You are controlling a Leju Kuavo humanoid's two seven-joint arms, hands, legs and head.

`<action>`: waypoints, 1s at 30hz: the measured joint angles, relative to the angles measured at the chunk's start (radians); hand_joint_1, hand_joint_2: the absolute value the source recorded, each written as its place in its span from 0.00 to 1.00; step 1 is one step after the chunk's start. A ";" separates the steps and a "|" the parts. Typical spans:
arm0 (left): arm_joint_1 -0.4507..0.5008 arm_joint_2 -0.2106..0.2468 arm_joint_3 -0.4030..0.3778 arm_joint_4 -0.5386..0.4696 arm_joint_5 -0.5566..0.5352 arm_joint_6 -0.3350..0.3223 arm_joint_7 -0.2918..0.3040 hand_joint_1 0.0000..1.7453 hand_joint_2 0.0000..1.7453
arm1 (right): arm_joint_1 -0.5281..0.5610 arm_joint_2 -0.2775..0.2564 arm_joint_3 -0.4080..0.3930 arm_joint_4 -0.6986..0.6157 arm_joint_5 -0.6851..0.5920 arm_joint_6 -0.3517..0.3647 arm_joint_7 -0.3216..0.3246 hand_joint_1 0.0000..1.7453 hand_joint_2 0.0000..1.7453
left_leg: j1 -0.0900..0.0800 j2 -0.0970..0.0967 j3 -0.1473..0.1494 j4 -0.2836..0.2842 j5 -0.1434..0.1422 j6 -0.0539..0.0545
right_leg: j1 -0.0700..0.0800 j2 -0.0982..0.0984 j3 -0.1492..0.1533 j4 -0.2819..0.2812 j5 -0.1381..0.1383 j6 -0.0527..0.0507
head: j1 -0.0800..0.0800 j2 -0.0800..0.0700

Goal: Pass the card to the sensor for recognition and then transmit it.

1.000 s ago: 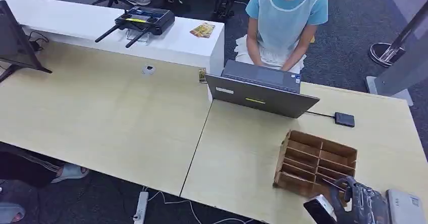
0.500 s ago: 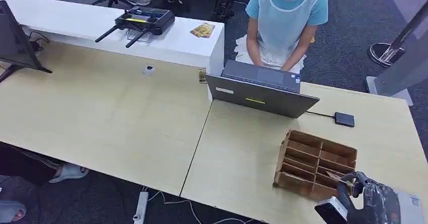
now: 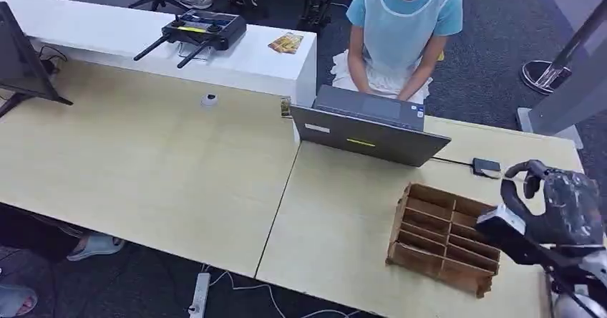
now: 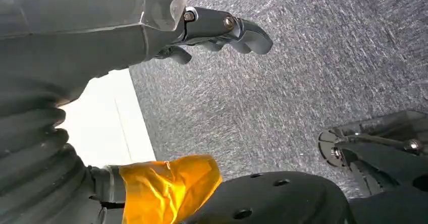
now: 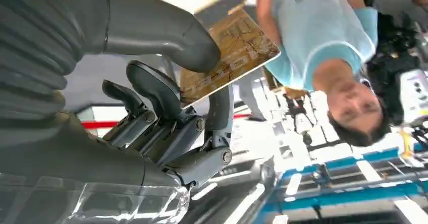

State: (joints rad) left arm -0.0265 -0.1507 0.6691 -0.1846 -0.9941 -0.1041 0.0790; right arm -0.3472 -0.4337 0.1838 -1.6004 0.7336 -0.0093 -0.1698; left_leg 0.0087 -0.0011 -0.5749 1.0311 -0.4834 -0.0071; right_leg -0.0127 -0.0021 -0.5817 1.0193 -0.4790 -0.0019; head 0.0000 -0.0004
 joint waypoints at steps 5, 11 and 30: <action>-0.006 0.003 0.001 0.000 -0.019 -0.010 -0.003 0.00 1.00 | -0.265 -0.004 0.083 0.122 -0.033 0.068 0.021 1.00 1.00 | 0.000 0.000 -0.001 0.000 0.002 0.000 | 0.000 -0.001 -0.001 0.001 0.001 -0.001 | 0.000 0.000; -0.014 0.005 0.002 0.000 -0.043 -0.022 -0.006 0.00 1.00 | -0.547 0.032 0.204 0.308 -0.075 0.116 0.055 1.00 1.00 | 0.000 -0.001 -0.002 0.000 0.004 -0.002 | 0.000 -0.001 -0.002 0.002 0.002 -0.001 | 0.000 0.000; -0.029 0.012 0.002 0.000 -0.105 -0.046 -0.008 0.00 1.00 | -1.034 0.373 0.395 0.931 -0.091 0.175 0.159 1.00 1.00 | 0.001 -0.002 -0.003 0.000 0.005 -0.002 | 0.001 -0.002 -0.004 0.003 0.002 -0.001 | 0.000 0.000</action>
State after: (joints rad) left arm -0.0552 -0.1389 0.6706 -0.1846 -1.0987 -0.1499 0.0706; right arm -1.3816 -0.0606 0.5783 -0.6694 0.6428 0.1656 -0.0107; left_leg 0.0094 -0.0031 -0.5778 1.0311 -0.4788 -0.0093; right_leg -0.0122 -0.0037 -0.5856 1.0224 -0.4768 -0.0032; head 0.0000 -0.0004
